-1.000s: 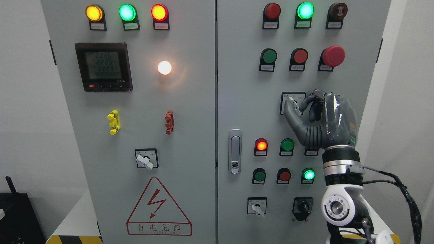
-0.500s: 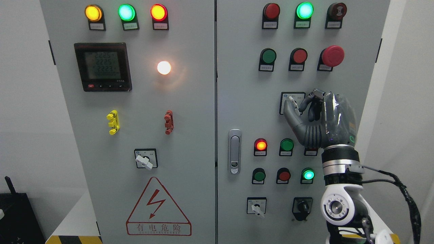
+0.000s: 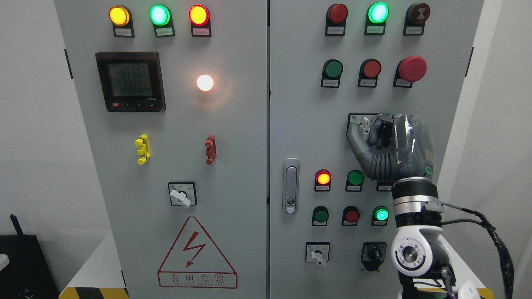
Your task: Rotate and turn off gray switch
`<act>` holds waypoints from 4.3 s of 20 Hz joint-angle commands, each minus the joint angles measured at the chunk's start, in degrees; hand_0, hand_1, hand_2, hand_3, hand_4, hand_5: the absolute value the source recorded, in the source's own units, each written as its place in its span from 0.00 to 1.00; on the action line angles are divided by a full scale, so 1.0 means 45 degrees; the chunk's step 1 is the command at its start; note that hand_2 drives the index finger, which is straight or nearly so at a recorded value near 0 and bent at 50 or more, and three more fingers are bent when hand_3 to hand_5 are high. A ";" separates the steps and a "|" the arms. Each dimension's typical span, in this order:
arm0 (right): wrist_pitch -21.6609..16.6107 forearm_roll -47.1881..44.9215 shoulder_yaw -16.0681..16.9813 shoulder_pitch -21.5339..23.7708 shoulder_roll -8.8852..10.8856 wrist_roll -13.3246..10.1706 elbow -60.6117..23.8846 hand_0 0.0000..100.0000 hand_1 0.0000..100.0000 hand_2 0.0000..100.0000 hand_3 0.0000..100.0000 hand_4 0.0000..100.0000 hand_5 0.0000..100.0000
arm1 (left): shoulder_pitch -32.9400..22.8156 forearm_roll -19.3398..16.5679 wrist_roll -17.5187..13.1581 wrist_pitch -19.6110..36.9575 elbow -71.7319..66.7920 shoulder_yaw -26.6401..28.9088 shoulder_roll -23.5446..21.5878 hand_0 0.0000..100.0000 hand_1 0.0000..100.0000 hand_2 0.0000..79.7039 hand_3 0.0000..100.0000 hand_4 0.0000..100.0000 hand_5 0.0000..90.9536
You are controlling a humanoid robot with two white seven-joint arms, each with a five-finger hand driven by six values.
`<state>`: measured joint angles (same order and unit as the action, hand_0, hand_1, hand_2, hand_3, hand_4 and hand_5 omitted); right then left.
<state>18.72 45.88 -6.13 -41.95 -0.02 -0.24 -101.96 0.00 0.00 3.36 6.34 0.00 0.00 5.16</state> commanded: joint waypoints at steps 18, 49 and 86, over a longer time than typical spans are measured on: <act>-0.0058 0.0000 -0.0045 -0.0091 -0.0230 -0.0083 -0.0057 0.49 0.44 0.73 1.00 1.00 1.00 | 0.0117 0.0254 -0.0005 0.0016 0.0312 0.0098 0.0005 0.12 0.39 0.00 0.00 0.00 0.00; -0.0195 -0.0059 0.0053 0.0298 0.0258 -0.0259 -0.0759 0.48 0.42 0.73 1.00 1.00 1.00 | 0.0117 0.0254 -0.0005 0.0016 0.0312 0.0098 -0.0014 0.12 0.39 0.00 0.00 0.00 0.00; -0.5664 -0.0644 0.1517 0.3873 0.3420 -0.1997 -0.2810 0.28 0.18 0.13 0.10 0.02 0.00 | 0.0117 0.0254 -0.0005 0.0016 0.0312 0.0098 0.0005 0.12 0.39 0.00 0.00 0.00 0.00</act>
<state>-5.91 43.98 -1.38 -27.00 9.90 -9.55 -112.87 0.00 0.00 3.38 6.39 0.00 0.00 5.14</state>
